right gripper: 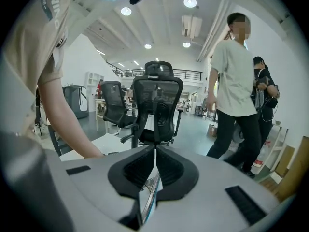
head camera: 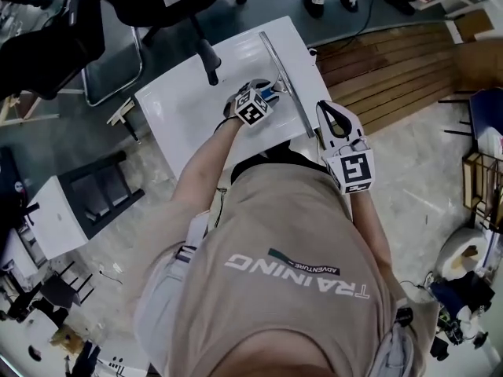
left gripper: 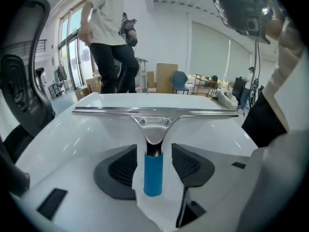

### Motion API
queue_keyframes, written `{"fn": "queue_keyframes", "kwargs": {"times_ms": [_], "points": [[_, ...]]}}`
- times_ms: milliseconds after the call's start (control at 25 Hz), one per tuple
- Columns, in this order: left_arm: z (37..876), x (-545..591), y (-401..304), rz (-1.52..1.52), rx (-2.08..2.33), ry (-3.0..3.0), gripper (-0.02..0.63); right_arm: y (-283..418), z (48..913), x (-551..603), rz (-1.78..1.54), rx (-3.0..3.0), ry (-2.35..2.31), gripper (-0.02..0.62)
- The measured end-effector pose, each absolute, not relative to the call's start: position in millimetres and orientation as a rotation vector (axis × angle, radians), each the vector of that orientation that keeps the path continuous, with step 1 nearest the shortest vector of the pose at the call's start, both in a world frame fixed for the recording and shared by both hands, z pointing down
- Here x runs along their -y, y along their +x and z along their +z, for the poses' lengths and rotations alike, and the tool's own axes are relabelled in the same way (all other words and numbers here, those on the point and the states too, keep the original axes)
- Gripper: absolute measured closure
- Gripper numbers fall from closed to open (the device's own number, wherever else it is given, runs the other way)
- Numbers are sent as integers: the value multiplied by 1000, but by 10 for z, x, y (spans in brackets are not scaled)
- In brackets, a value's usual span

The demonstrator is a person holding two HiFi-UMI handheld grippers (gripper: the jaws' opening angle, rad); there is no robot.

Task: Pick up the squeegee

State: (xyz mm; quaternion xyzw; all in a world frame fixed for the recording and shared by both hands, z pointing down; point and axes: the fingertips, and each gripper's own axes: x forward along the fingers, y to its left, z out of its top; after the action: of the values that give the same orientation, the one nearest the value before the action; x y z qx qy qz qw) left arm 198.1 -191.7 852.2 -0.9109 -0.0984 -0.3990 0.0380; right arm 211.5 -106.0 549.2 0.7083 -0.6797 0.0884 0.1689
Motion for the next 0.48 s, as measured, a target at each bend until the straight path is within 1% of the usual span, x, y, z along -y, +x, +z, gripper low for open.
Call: {"fn": "queue_keyframes", "kwargs": {"times_ms": [200,240,320,360,400,480], "points": [[8602,1895,2127,-1202,343,-2831,377,2110,5479,1154,243,1951,1975,560],[8614,1904,2153,-1201,348,-2836,386,2118,5487,1172,242,1952,1972,560],[8619,1909,2194,-1198,351,-2846,417,2124,5479,1205,241,1952,1967,560],[8615,1898,2211,-1194,354,-2848,453,2119,5459,1221,238,1952,1964,560],[8614,1881,2227,-1191,358,-2847,471,2115,5435,1235,233,1950,1962,560],[8630,1847,2266,-1190,364,-2847,478,2116,5404,1250,227,1944,1962,560]]}}
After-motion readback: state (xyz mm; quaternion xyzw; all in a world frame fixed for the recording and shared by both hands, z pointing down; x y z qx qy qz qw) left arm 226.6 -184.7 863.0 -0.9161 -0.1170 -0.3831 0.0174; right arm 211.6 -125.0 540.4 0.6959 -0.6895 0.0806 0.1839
